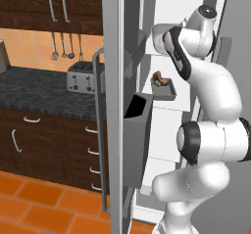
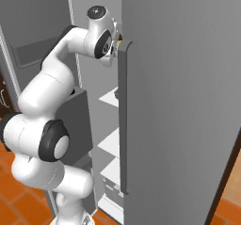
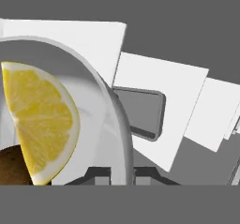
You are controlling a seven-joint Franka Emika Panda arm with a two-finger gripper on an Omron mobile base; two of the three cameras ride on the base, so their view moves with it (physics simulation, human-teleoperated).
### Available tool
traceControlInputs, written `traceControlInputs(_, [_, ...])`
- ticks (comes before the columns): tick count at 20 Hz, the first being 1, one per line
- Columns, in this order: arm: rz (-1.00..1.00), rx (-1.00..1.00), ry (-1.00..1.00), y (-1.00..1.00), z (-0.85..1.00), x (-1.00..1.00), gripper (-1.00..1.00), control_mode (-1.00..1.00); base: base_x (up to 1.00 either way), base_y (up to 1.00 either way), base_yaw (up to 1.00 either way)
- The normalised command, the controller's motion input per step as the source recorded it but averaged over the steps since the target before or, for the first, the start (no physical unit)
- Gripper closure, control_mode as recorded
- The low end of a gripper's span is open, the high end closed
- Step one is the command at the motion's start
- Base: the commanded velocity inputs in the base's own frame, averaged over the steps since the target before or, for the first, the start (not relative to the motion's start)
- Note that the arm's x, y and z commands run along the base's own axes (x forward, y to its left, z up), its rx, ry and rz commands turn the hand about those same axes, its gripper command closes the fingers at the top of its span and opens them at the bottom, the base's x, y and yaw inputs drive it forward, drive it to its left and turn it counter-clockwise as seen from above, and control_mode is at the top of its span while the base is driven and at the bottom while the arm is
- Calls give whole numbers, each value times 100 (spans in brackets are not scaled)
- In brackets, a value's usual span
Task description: Take the meat container that has the steak and place it on the second highest rack of the freezer. Then take the vegetable container that has the mushroom and lemon wedge and place it on the highest rack of the freezer.
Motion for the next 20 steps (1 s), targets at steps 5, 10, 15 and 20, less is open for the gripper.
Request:
traceControlInputs(5, [-1, 0, 0, 0, 0, 73, 100, -100, 0, 0, 0])
traceControlInputs(10, [-3, 0, 0, -3, -10, 59, 100, -100, 0, 0, 0])
traceControlInputs(15, [-1, 0, 0, -30, -9, 50, 100, -100, 0, 0, 0])
traceControlInputs(20, [-1, 0, 2, -16, -19, 58, 100, -100, 0, 0, 0])
